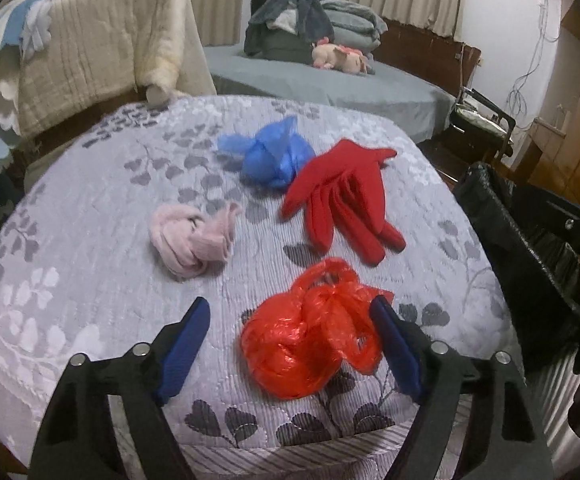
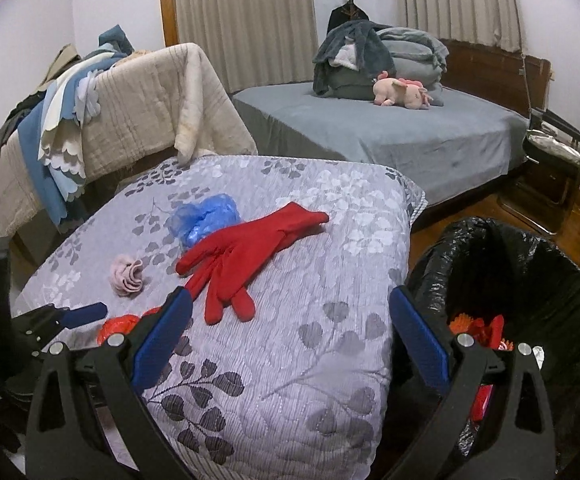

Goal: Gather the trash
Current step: 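Move the left tool to the red plastic bag and grasp it, then hold the red bag in the left tool while the right tool grasps the pink sock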

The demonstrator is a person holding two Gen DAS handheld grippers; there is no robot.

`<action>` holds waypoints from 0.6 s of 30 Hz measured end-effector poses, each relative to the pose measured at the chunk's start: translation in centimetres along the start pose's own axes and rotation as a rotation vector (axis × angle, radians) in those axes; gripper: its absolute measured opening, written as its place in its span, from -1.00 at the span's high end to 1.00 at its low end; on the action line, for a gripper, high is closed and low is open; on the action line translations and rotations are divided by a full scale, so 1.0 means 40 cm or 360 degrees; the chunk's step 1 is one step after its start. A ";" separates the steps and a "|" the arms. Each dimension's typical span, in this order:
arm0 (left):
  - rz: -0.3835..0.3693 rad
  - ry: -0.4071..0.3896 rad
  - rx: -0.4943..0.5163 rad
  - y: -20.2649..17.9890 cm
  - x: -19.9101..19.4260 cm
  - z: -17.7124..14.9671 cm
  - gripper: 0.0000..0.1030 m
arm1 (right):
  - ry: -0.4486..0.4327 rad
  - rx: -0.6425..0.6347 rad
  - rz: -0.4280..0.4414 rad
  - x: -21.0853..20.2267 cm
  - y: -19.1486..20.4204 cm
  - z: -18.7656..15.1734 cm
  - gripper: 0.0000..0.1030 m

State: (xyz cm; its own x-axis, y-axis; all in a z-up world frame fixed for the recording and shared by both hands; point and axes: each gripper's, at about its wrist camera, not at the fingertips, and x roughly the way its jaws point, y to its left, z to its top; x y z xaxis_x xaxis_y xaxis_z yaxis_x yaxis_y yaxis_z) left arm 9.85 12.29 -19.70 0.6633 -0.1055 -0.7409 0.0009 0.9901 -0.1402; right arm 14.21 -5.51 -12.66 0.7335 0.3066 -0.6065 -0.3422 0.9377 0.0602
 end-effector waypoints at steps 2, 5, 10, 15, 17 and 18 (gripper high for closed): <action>-0.0027 0.0023 -0.0008 -0.002 0.011 -0.001 -0.41 | 0.0008 -0.0006 0.0001 0.004 0.003 -0.002 -0.86; -0.0064 0.0049 -0.0004 -0.008 0.026 -0.001 -0.22 | 0.0010 -0.0015 0.0000 0.006 0.004 0.000 -0.86; -0.0099 0.0068 -0.0007 -0.016 0.033 -0.005 0.07 | 0.0004 -0.0017 -0.0008 0.005 0.001 0.007 -0.86; -0.0111 0.0059 -0.0001 -0.018 0.027 -0.004 0.21 | 0.0005 -0.0015 -0.0007 0.007 0.001 0.007 -0.86; -0.0115 0.0056 -0.0004 -0.019 0.024 -0.004 0.24 | 0.0001 -0.0020 -0.0004 0.006 0.001 0.009 -0.86; -0.0115 0.0051 -0.0007 -0.019 0.022 -0.004 0.24 | -0.0001 -0.0022 -0.0003 0.005 0.002 0.011 -0.86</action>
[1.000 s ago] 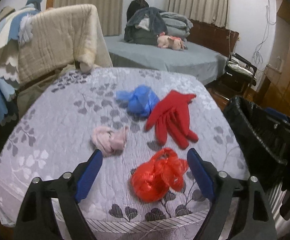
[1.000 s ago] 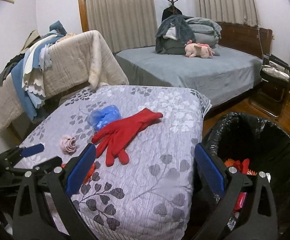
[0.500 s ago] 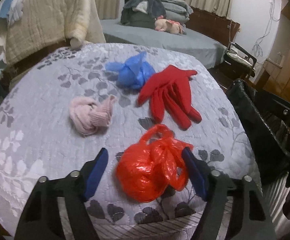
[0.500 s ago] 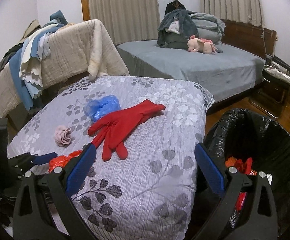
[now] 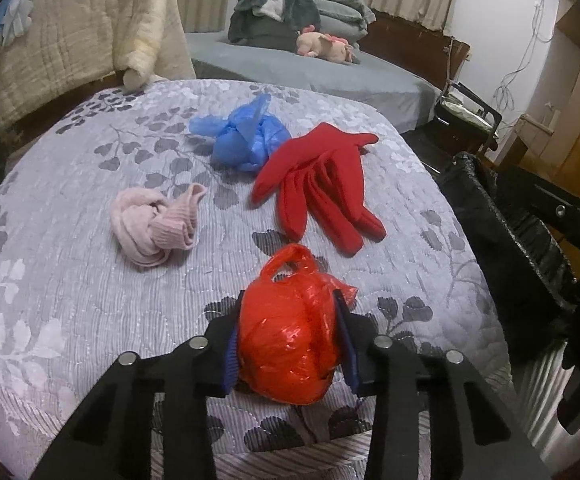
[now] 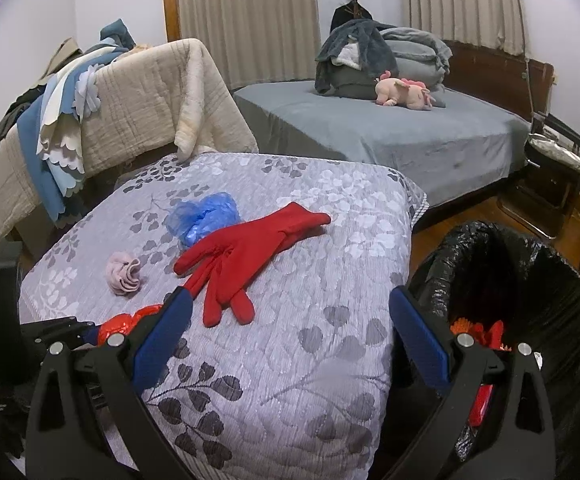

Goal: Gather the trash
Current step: 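Hold the red bag in the left tool while the right tool grasps the pink sock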

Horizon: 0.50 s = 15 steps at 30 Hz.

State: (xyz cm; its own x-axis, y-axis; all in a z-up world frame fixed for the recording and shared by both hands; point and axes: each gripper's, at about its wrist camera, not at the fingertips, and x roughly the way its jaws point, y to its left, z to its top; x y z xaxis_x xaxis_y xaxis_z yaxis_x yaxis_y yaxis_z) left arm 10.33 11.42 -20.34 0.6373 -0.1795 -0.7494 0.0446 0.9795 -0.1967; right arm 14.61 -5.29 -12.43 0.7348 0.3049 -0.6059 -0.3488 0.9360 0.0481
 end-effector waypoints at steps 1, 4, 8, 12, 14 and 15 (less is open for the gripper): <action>-0.0003 -0.0007 -0.0004 0.000 -0.005 0.002 0.25 | -0.0003 -0.0001 0.0000 0.000 0.002 0.003 -0.86; 0.0004 -0.0042 -0.0012 0.004 -0.025 0.014 0.25 | -0.0013 0.0000 0.0004 -0.001 0.005 0.010 -0.86; 0.0042 -0.0104 -0.0038 0.028 -0.060 0.033 0.25 | -0.0023 -0.0008 0.0016 0.007 0.018 0.022 -0.86; 0.0109 -0.0168 -0.0079 0.068 -0.095 0.051 0.25 | -0.0028 -0.0018 0.0045 0.025 0.047 0.033 -0.86; 0.0148 -0.0198 -0.0091 0.090 -0.113 0.057 0.25 | -0.0025 -0.0033 0.0069 0.037 0.071 0.038 -0.86; 0.0162 -0.0209 -0.0098 0.101 -0.120 0.059 0.25 | -0.0025 -0.0041 0.0081 0.041 0.082 0.041 -0.86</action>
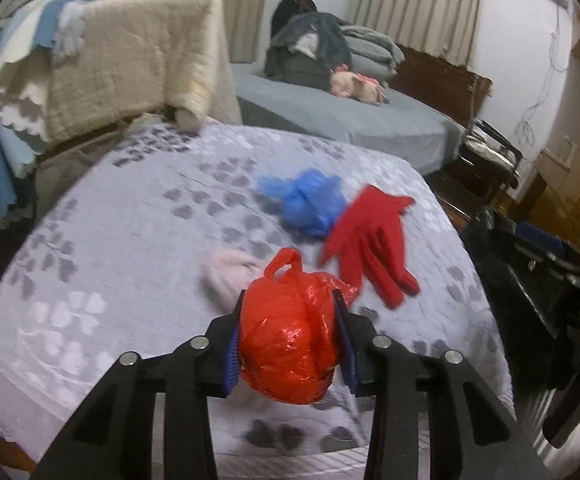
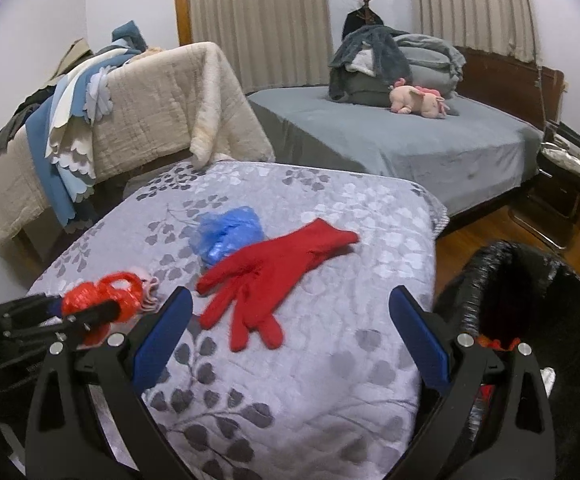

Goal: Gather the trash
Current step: 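Hold the red bag in the left tool while the right tool grasps the pink sock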

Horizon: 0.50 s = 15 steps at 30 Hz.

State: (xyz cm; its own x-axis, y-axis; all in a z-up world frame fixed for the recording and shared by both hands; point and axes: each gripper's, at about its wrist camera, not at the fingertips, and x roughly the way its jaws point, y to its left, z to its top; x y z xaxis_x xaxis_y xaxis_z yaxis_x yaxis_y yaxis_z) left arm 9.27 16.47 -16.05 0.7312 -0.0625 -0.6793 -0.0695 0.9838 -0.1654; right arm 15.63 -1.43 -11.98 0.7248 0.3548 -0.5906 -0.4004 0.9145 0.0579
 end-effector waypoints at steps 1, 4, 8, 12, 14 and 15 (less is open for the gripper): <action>0.0024 -0.0015 -0.0009 0.016 -0.008 0.004 0.25 | 0.0001 -0.0010 0.0015 0.008 0.014 0.002 -0.86; 0.0089 -0.0044 -0.0035 0.061 -0.023 0.012 0.25 | 0.0009 -0.0032 0.0054 0.028 0.053 0.009 -0.86; 0.0170 -0.0060 -0.0087 0.124 -0.035 0.013 0.25 | 0.0020 -0.0092 0.0115 0.066 0.123 0.017 -0.86; 0.0233 -0.0073 -0.0132 0.181 -0.044 0.008 0.25 | 0.0039 -0.0145 0.0166 0.106 0.188 0.025 -0.86; 0.0261 -0.0080 -0.0158 0.211 -0.047 0.007 0.25 | 0.0067 -0.0162 0.0191 0.133 0.224 0.027 -0.86; 0.0278 -0.0083 -0.0173 0.228 -0.048 0.007 0.25 | 0.0077 -0.0167 0.0201 0.142 0.234 0.024 -0.86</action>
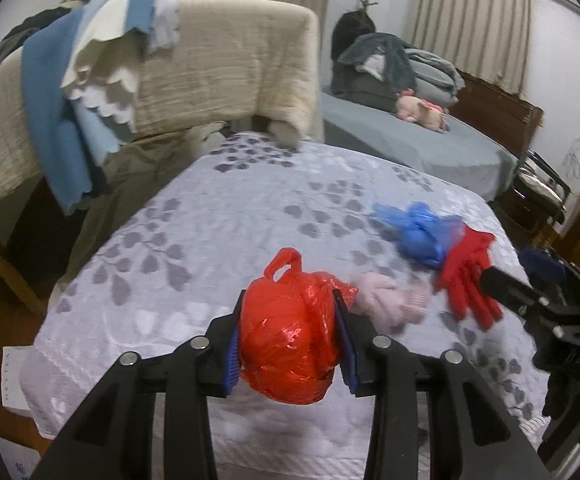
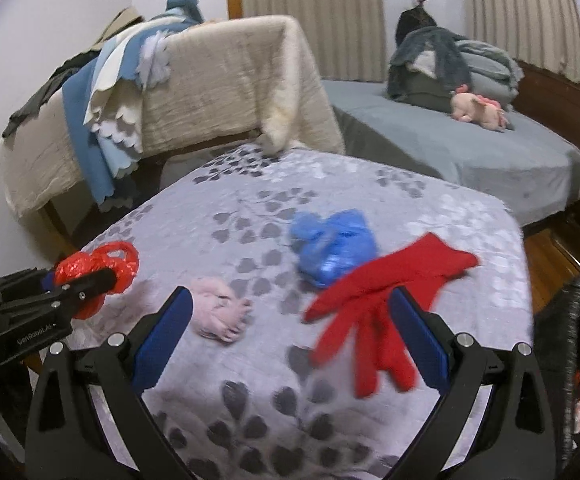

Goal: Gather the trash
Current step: 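Hold the red bag in the left tool while the right tool grasps the pink sock, then carry the pink sock over the bin with the right tool while the left tool holds the red bag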

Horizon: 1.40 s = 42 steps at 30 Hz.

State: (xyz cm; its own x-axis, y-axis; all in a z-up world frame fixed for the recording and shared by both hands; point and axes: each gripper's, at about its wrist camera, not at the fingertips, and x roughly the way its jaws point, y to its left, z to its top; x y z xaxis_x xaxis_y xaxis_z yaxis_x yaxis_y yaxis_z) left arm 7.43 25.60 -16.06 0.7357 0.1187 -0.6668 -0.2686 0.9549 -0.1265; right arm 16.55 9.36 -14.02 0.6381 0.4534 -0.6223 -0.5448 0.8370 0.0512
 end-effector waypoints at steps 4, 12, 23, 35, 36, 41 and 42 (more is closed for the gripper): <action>0.0041 -0.0002 -0.0022 0.040 0.011 0.003 0.25 | 0.0065 -0.0050 0.0021 0.063 0.052 -0.001 -0.78; 0.0070 0.0015 -0.0064 0.089 0.031 -0.002 0.25 | 0.0205 -0.0088 0.0060 0.156 0.095 -0.012 -0.50; 0.0075 0.0034 -0.0082 0.104 0.048 -0.009 0.25 | 0.0285 -0.0137 0.0164 0.174 0.123 -0.020 0.26; 0.0051 -0.0018 -0.0050 0.044 -0.001 0.034 0.25 | 0.0107 -0.0047 0.0175 0.022 0.070 0.055 0.27; 0.0044 -0.0024 -0.0041 0.033 -0.007 0.040 0.25 | 0.0093 -0.0037 0.0173 0.009 0.062 0.061 0.27; -0.0016 -0.0053 -0.0003 -0.029 -0.037 0.073 0.25 | 0.0041 -0.0014 0.0140 -0.061 0.015 0.083 0.27; -0.0021 -0.0057 0.0008 -0.042 -0.041 0.079 0.25 | 0.0034 -0.0008 0.0134 -0.072 0.008 0.083 0.27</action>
State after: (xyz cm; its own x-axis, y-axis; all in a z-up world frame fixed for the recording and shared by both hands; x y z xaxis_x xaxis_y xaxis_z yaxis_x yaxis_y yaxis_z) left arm 8.63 24.65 -12.43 0.7609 0.1155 -0.6385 -0.2555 0.9579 -0.1312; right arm 16.37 9.33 -9.62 0.5784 0.5155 -0.6323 -0.5987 0.7947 0.1001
